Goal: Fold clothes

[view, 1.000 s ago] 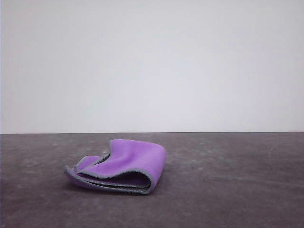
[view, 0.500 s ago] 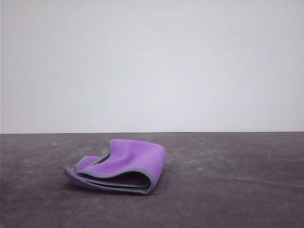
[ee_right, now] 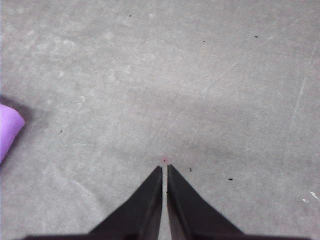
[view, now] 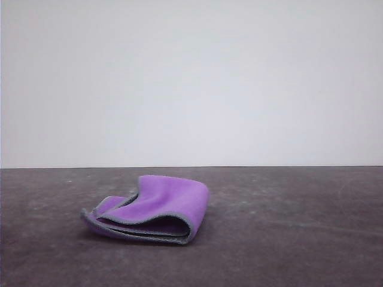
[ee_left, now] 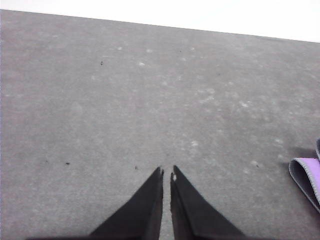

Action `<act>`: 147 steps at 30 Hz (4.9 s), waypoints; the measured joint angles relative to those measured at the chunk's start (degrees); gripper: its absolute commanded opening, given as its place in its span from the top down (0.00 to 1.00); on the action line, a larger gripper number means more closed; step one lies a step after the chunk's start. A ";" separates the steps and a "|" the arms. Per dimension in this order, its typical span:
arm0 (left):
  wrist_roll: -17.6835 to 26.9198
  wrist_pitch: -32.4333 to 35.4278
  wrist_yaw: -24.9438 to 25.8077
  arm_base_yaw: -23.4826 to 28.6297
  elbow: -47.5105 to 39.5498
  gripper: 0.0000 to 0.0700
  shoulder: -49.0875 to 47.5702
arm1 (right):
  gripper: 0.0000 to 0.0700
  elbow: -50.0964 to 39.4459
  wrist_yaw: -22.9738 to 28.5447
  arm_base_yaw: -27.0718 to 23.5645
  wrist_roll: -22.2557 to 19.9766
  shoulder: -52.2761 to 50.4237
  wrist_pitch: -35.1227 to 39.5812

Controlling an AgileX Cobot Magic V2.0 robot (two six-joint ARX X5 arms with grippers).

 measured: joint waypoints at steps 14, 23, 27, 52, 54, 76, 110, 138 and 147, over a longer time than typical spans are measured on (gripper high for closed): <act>0.00 -0.02 0.00 0.00 0.00 0.98 0.00 | 0.98 -8.97 0.26 -0.11 -3.31 -9.35 15.51; 0.00 0.00 0.00 0.00 0.00 0.98 0.00 | 0.98 -31.68 0.29 -0.11 -4.05 -29.44 30.42; 0.00 0.00 0.00 0.00 0.00 0.98 0.00 | 0.98 -38.43 1.44 -0.11 -4.09 -36.83 30.31; -0.01 0.00 -0.02 0.00 0.00 0.98 0.00 | 0.98 -51.05 10.12 -1.18 0.63 -52.06 32.12; -0.02 0.00 -0.02 0.00 0.00 0.98 0.00 | 0.98 -51.06 10.13 -1.21 0.79 -52.06 32.15; 0.00 0.01 -0.02 0.00 0.00 0.98 0.00 | 0.98 -51.30 10.14 -1.81 1.55 -52.06 33.00; -0.02 0.00 -0.02 0.00 0.00 0.98 0.00 | 0.98 -51.32 10.14 -1.81 1.55 -52.06 33.00; -0.01 0.02 -0.02 0.00 0.00 0.98 0.00 | 0.98 -51.32 10.16 -1.81 1.55 -52.06 33.00; -0.02 0.02 -0.02 0.00 0.00 0.98 0.00 | 0.98 -51.32 10.14 -1.81 1.55 -52.06 33.00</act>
